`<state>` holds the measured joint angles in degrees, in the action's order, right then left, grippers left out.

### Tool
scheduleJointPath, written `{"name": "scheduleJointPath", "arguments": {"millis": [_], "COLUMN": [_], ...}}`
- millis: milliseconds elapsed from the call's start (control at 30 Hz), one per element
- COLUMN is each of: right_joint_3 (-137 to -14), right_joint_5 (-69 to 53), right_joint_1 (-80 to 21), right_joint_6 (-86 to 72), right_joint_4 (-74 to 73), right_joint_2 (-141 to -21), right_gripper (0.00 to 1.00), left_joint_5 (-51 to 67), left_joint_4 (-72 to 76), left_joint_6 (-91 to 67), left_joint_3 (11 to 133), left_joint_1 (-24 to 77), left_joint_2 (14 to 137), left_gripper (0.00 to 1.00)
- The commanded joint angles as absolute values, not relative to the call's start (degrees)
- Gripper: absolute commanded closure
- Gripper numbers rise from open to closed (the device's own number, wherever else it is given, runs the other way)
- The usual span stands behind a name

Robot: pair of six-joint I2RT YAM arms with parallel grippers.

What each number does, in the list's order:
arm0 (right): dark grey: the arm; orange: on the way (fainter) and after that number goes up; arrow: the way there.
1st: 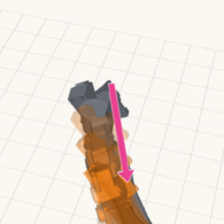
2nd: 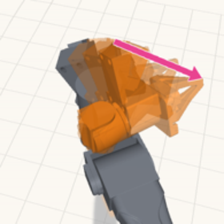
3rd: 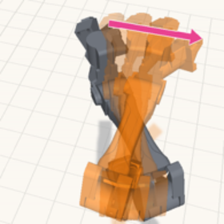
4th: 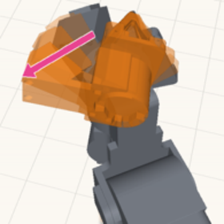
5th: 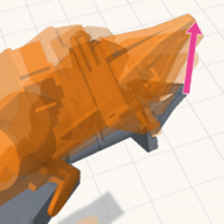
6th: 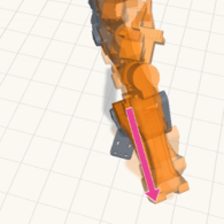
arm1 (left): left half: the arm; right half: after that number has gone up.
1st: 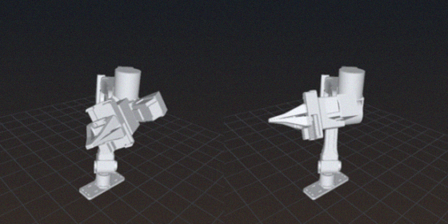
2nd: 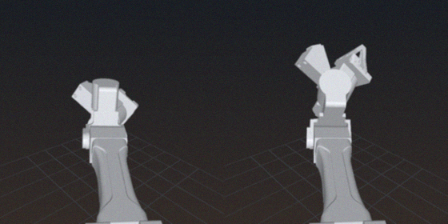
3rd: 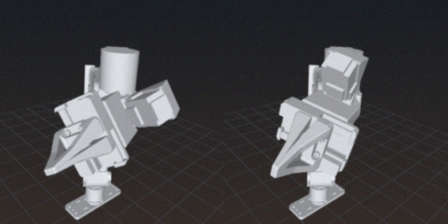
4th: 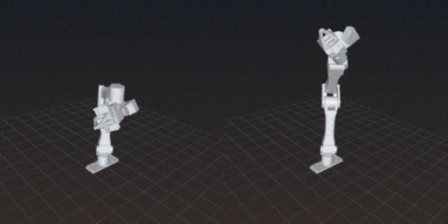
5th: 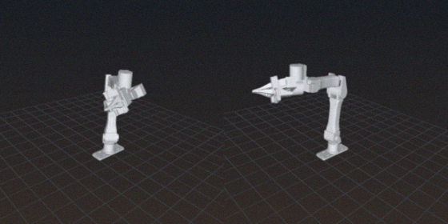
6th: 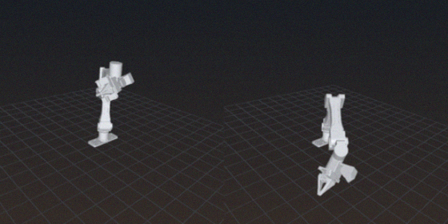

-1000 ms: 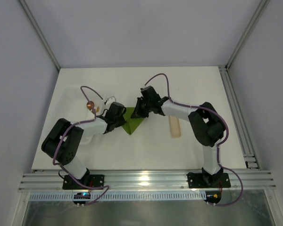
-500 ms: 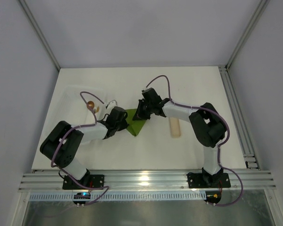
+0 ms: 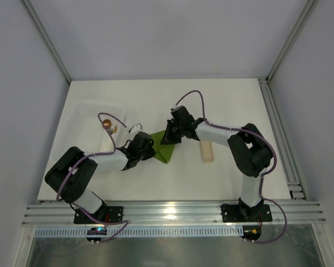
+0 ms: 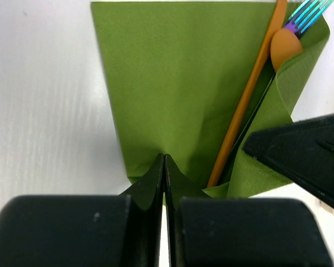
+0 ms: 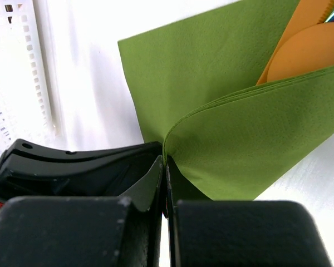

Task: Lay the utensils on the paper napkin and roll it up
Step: Roll the napkin at the center of the board.

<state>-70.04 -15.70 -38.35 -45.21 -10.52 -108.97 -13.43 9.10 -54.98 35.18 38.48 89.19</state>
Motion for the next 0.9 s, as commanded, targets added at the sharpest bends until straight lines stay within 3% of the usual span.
{"name": "scheduleJointPath", "arguments": {"millis": [0, 300, 633, 867], "right_joint_3": [-70.31, -69.52, -68.47, -68.47], "right_joint_5": [-14.94, -14.94, -15.56, -15.56], "right_joint_1": [-37.97, -37.71, -37.62, -37.62], "right_joint_6": [-44.03, -43.59, -43.6, -43.51], "right_joint_4": [-10.2, -10.2, -9.32, -9.4], "right_joint_2": [-106.17, -105.64, -105.56, -105.38], "right_gripper": [0.96, 0.96, 0.96, 0.96], "left_joint_5": [-13.27, -23.02, -23.12, -7.74], "left_joint_4": [2.73, -6.76, -11.43, 8.23], "left_joint_6": [-54.84, -51.77, -51.06, -52.02], "left_joint_3": [32.96, 35.33, 36.65, 27.53], "left_joint_1": [40.34, 43.15, 44.3, 45.96], "left_joint_2": [89.91, 81.48, 76.47, 71.46], "left_gripper": [1.0, 1.0, 0.97, 1.0]}}
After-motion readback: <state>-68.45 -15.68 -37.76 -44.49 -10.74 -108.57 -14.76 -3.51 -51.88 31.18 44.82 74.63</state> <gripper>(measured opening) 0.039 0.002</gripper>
